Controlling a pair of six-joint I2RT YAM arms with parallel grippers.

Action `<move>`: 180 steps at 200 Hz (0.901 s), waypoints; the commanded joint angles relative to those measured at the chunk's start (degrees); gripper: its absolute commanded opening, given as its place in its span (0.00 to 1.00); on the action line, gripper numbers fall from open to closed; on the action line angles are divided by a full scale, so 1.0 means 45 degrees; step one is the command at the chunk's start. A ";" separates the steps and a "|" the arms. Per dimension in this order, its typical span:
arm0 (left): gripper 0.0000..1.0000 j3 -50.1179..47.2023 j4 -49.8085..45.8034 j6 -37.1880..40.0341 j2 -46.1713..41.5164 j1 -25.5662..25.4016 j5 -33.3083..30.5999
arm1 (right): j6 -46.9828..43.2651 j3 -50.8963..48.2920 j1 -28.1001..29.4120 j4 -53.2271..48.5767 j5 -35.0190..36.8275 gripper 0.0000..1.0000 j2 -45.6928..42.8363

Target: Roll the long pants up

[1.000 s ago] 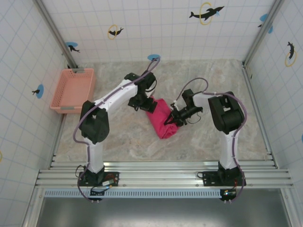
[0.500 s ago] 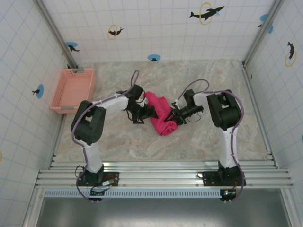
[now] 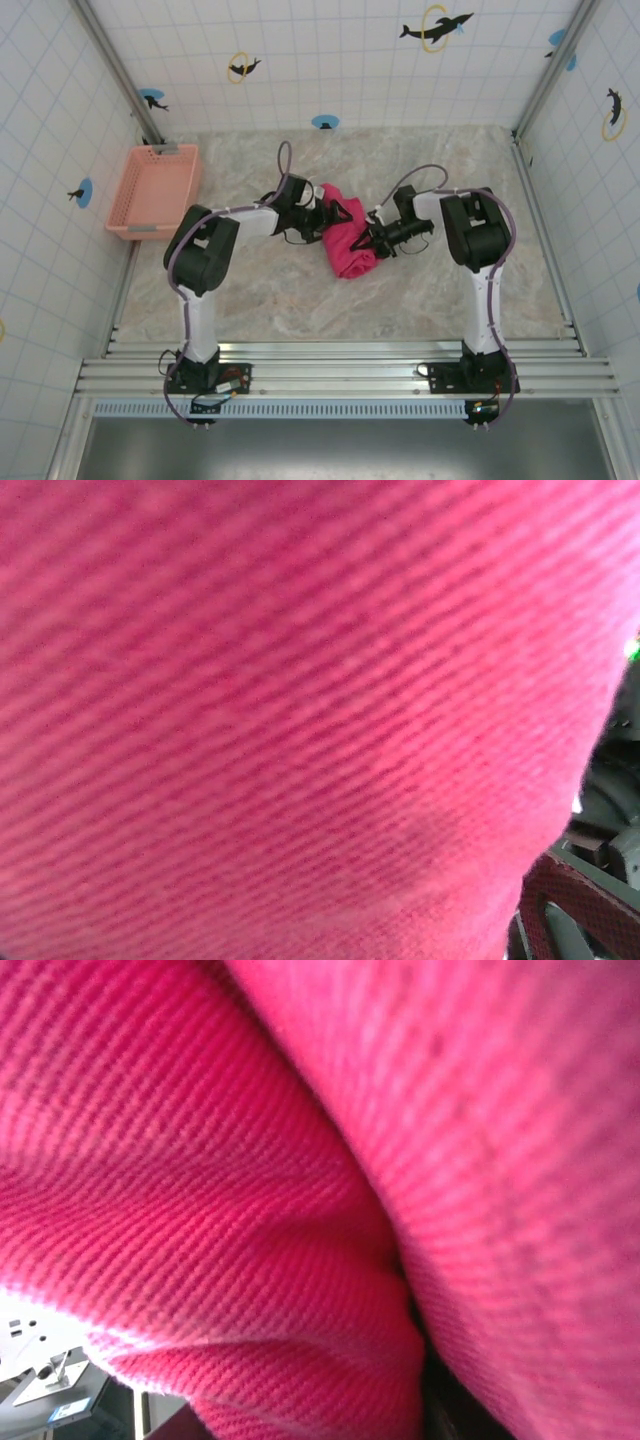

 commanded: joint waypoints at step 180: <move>0.00 1.3796 -1.4109 0.5363 0.3312 -0.0266 -0.7011 | -0.1050 -0.2245 -0.0818 -0.0458 0.6614 0.96 0.0146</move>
